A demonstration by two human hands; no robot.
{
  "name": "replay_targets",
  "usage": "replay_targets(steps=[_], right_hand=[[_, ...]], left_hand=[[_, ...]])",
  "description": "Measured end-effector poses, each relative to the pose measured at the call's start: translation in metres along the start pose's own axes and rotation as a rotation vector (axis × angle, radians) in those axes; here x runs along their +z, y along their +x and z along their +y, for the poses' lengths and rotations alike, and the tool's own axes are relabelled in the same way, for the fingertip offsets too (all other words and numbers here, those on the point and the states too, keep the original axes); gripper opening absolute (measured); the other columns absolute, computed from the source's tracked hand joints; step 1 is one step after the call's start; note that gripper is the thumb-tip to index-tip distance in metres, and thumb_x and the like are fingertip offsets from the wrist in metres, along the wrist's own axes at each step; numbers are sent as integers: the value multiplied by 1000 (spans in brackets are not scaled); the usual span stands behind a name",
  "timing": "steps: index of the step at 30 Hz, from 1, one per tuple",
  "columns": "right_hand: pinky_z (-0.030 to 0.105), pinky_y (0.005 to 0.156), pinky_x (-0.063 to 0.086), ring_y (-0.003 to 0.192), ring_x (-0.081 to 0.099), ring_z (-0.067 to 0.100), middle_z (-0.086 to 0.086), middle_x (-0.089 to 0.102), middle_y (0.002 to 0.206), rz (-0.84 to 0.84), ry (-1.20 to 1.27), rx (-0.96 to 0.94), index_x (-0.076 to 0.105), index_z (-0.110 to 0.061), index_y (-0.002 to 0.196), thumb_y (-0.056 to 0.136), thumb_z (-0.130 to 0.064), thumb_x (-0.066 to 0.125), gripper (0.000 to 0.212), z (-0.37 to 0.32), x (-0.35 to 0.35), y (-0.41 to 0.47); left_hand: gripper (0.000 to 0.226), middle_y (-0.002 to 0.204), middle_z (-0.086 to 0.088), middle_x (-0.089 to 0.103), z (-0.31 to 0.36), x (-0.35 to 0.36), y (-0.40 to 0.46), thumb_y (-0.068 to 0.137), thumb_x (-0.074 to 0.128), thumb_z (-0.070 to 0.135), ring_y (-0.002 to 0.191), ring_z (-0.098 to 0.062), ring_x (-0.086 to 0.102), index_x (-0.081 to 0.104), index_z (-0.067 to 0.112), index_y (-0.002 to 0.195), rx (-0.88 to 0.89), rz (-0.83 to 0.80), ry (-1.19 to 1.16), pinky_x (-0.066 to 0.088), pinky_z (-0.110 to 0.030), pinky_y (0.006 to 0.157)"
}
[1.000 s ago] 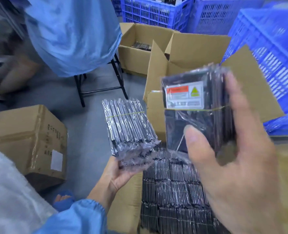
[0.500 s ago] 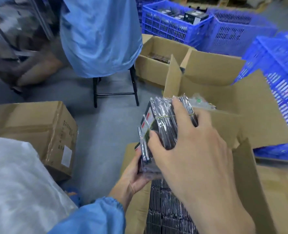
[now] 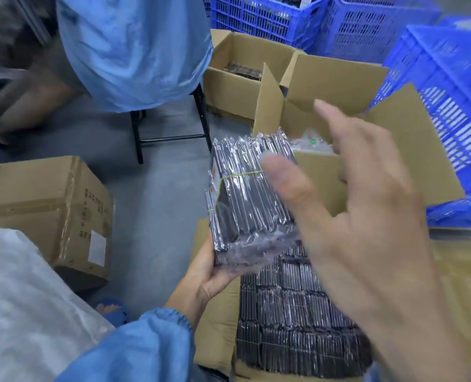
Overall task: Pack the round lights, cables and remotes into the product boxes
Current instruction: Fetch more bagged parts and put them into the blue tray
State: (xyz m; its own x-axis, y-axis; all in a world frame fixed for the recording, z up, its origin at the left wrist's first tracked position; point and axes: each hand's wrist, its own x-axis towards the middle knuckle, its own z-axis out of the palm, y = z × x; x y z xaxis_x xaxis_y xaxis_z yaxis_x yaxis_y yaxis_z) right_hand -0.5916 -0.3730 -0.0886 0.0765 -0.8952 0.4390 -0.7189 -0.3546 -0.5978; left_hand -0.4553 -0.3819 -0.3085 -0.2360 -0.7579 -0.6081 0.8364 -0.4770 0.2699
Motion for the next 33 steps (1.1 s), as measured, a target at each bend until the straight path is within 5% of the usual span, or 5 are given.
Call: replay_targets(steps=[5, 15, 19, 26, 33], right_hand=[[37, 88, 48, 103, 56, 15, 11, 58, 115, 502, 6, 96, 57, -32, 116, 95, -56, 50, 34, 126, -5, 15], [42, 108, 37, 130, 42, 42, 28, 41, 142, -764, -434, 1305, 35, 3, 142, 97, -29, 51, 58, 354, 101, -214], [43, 114, 27, 139, 30, 40, 26, 24, 150, -752, -411, 1409, 13, -5, 151, 92, -29, 63, 81, 369, 103, -253], [41, 111, 30, 134, 34, 44, 31, 26, 147, -639, -400, 1410, 16, 3, 150, 91, -20, 65, 80, 403, 106, -266], [42, 102, 37, 122, 45, 45, 31, 26, 142, -612, -410, 1407, 13, 7, 147, 91, -23, 66, 83, 419, 116, -274]], left_hand=[[60, 136, -43, 43, 0, -8, 4, 73, 79, 25, 123, -63, 44, 60, 2, 125, -98, -34, -97, 42, -74, 91], [75, 123, -51, 46, -4, -3, 5, 50, 92, 10, 114, -70, 46, 56, -2, 115, -87, 29, -114, 44, -75, 86], [57, 114, -57, 46, -7, -3, 10, 72, 77, 10, 105, -73, 48, 49, -1, 121, -124, 7, -148, 45, -76, 80], [105, 137, -44, 39, -15, 3, 8, 42, 100, 8, 121, -66, 43, 48, 7, 133, -104, 22, -92, 38, -76, 94], [80, 142, -43, 35, -19, -3, 18, 76, 74, 20, 126, -64, 39, 38, 5, 145, -133, 18, -105, 32, -78, 95]])
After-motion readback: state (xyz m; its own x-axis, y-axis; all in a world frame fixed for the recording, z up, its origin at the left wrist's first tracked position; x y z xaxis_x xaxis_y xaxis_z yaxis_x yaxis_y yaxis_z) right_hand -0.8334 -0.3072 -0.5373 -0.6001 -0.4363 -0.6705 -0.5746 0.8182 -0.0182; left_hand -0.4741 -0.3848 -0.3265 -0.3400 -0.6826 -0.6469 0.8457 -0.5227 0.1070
